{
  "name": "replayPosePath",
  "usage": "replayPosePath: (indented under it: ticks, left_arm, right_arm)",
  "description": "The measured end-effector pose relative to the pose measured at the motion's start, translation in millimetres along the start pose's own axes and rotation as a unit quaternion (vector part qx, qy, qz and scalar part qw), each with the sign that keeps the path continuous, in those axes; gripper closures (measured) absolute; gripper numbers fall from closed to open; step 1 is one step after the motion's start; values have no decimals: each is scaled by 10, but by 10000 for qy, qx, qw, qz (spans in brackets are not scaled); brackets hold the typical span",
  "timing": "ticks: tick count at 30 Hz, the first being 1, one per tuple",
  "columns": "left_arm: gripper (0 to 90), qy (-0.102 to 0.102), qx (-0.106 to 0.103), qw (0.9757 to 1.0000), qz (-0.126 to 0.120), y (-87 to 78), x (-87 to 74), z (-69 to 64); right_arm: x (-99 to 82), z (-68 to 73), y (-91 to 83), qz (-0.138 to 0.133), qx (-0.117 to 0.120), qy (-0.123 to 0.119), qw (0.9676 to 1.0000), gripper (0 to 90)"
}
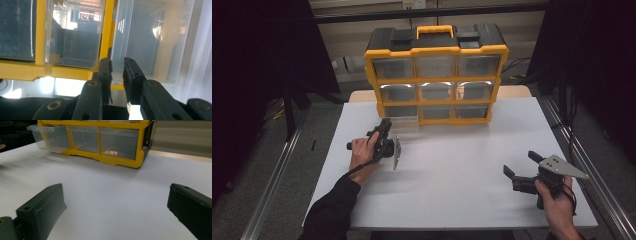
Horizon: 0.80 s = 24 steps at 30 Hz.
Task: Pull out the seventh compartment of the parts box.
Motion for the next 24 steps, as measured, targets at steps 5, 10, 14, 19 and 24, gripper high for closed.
replayPosePath:
  ticks: [5, 10, 14, 19, 24]
  left_arm:
    - [778, 31, -84, 9999, 45, -57, 0, -9]
    - [780, 57, -68, 10000, 17, -62, 6, -6]
    - [781, 161, -103, 9998, 33, -74, 11, -4]
    - [781, 139, -104, 9998, 53, -120, 16, -10]
    - [782, 205, -71, 9998, -37, -158, 43, 6]
  right_arm:
    - [2, 0, 1, -12, 6, -16, 10000, 8]
    - [2, 0, 2, -8, -1, -7, 10000, 8]
    - [1, 0, 0, -2, -1, -2, 10000, 8]
    - [3, 0, 2, -18, 0, -17, 10000, 8]
    - [2, 1, 1, -9, 7, -17, 10000, 8]
Point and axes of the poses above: each handheld gripper's, and its own axes: y roughly forward along the jaws, x roughly out of its top, z roughly to its left, the point moved 9 cm from there along y, roughly forward along the jaws, and after that the axes turned 14 degrees about -z, right-handed, at the moved point
